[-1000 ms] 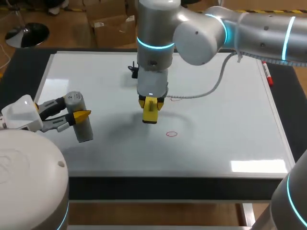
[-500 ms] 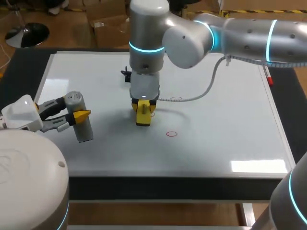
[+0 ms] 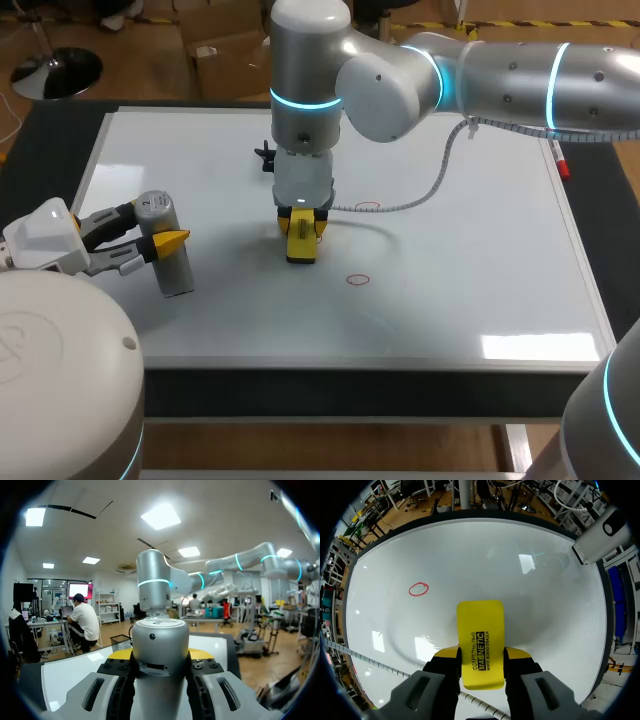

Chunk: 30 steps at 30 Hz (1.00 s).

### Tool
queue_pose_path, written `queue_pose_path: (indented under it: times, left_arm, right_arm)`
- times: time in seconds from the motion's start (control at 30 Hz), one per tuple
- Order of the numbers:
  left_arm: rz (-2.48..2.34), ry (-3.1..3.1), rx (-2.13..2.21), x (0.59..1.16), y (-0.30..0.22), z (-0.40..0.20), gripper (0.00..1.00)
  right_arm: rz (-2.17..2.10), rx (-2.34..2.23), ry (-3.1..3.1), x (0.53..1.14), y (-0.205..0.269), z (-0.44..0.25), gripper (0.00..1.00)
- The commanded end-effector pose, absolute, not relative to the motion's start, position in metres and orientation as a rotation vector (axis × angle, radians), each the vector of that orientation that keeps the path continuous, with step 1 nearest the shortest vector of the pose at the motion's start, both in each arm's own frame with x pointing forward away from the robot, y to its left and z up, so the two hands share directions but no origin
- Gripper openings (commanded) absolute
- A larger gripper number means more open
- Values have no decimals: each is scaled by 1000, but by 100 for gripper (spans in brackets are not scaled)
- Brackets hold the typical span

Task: Pick up the inspection probe, press it on each red-marked spot on the whiteboard one by one, put down the probe, pick up the eraser, and wipe off all the red marks.

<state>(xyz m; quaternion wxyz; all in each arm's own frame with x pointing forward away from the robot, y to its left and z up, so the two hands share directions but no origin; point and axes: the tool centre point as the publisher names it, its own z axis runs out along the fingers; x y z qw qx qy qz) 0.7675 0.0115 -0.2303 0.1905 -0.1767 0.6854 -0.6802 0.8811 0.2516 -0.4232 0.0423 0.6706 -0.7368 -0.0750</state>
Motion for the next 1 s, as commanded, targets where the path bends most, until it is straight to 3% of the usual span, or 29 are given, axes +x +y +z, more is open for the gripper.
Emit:
queue_pose_path:
  times: [0.03,1.0]
  left_arm:
    - [-1909,1924,-498,767,11,-229,0]
    - [-1909,1924,-498,767,11,-229,0]
  right_arm:
    - [-225,2037,-2249,885,248,-427,0]
    - [-135,1845,-2459,880,187,-407,0]
